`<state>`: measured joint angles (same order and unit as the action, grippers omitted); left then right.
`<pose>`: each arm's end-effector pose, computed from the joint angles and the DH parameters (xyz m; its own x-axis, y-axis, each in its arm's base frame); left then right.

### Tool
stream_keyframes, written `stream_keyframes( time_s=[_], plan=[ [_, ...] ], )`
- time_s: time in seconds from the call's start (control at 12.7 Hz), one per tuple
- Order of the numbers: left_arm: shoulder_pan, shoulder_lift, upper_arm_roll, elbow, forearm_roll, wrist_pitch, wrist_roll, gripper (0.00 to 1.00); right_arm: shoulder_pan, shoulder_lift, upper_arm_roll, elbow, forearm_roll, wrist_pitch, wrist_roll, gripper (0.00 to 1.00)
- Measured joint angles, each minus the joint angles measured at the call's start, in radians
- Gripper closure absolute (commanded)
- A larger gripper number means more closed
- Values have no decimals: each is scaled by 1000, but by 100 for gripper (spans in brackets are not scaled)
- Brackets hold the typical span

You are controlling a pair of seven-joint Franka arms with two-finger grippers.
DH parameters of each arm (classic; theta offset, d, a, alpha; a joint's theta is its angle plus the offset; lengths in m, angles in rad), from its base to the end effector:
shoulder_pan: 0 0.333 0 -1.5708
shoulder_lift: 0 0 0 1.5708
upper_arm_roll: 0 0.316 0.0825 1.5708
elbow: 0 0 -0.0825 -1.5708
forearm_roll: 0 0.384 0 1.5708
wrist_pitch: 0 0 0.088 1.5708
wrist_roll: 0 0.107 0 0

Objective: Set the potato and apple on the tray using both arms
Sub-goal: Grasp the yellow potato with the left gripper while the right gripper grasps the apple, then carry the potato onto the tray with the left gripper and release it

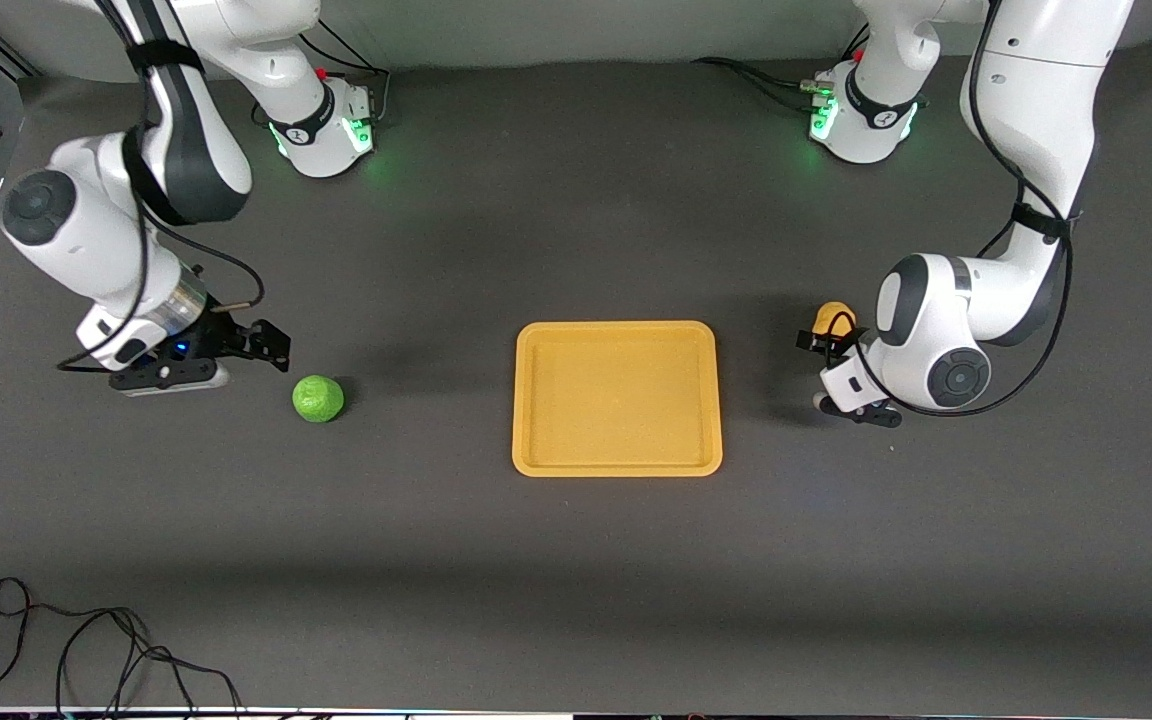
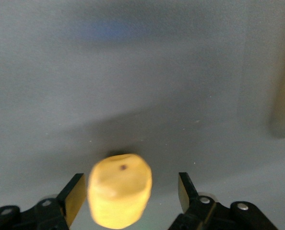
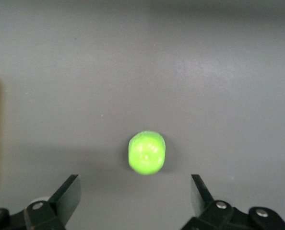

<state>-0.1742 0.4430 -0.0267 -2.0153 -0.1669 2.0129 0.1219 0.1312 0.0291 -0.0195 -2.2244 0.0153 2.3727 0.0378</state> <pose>0.5374 -0.1195 0.2037 0.8784 -0.2318 -0.4179 -0.1759 -0.9699 0.1682 0.5383 0.0606 0.3724 0.9910 0.0622 0.1184 0.0645 -0.9978 -0.0158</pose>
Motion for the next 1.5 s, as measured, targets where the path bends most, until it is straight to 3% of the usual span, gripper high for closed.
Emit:
stream_keyframes(
  time_s=[0.24,0.47,0.55,0.63,0.71,0.94,1.18,1.34,1.42,1.5],
  plan=[
    [0,-2,4,-1,64,-51,-1,18,-1,146,0,-31,0,223,0,0],
    [-3,3,2,-33,80,-71,1,36,-1,278,0,-67,0,421,0,0],
    [-3,7,2,-56,80,-39,1,54,-1,303,0,-72,0,443,0,0],
    [-3,11,2,-77,80,-2,1,81,-1,320,0,-78,0,457,0,0],
    [-4,6,1,-81,80,5,1,89,-1,331,0,-81,0,459,0,0],
    [-4,-25,0,-68,63,21,-37,93,-1,341,0,-95,0,458,0,0],
    [-57,-75,-44,41,29,22,-302,94,-1,343,-1,-107,0,438,0,1],
    [-155,-23,-74,195,27,23,-559,94,-1,342,-1,-105,0,388,0,41],
    [-204,31,-79,281,30,23,-654,94,-1,340,-1,-103,0,364,-1,51],
    [-245,94,-80,353,33,23,-711,94,-1,334,-1,-97,0,337,-2,54]
  ],
)
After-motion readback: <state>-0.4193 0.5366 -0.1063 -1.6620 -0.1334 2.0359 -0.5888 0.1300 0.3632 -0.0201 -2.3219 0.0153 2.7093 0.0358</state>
